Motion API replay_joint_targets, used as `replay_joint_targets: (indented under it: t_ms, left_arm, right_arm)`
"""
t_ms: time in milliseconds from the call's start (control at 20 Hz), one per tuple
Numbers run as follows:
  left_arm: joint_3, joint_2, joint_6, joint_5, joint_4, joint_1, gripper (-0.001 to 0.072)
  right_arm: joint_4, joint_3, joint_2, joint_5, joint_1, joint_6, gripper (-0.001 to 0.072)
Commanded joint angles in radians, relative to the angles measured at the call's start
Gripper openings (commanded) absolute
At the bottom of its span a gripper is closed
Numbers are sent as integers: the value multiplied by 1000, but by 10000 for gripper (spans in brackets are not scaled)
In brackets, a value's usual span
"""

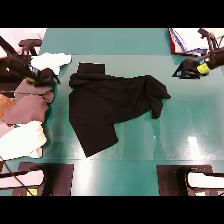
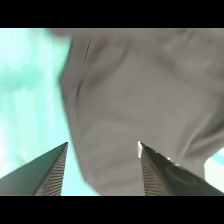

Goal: Fold the shirts.

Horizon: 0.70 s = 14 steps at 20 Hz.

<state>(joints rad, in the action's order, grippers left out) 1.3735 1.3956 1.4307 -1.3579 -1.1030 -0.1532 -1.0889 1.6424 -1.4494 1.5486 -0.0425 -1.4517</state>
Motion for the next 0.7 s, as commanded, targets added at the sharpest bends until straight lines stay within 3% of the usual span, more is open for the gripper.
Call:
replay_joint_targets:
  t_ms: [0, 300, 600, 650]
  left_arm:
    - [-349, -131, 9, 77, -35, -5, 527]
    - [-668, -151, -48, 262, 173, -5, 527]
    - [-723, -151, -73, 389, 237, 76, 526]
    - [-723, -151, -69, 427, 237, 106, 457]
  right_arm:
    - [42, -160, 130, -28, 12, 6, 451]
    - [48, -306, 234, -82, 12, 6, 450]
    - [47, -312, 234, -83, 12, 6, 451]
    - [39, -312, 234, -83, 12, 6, 451]
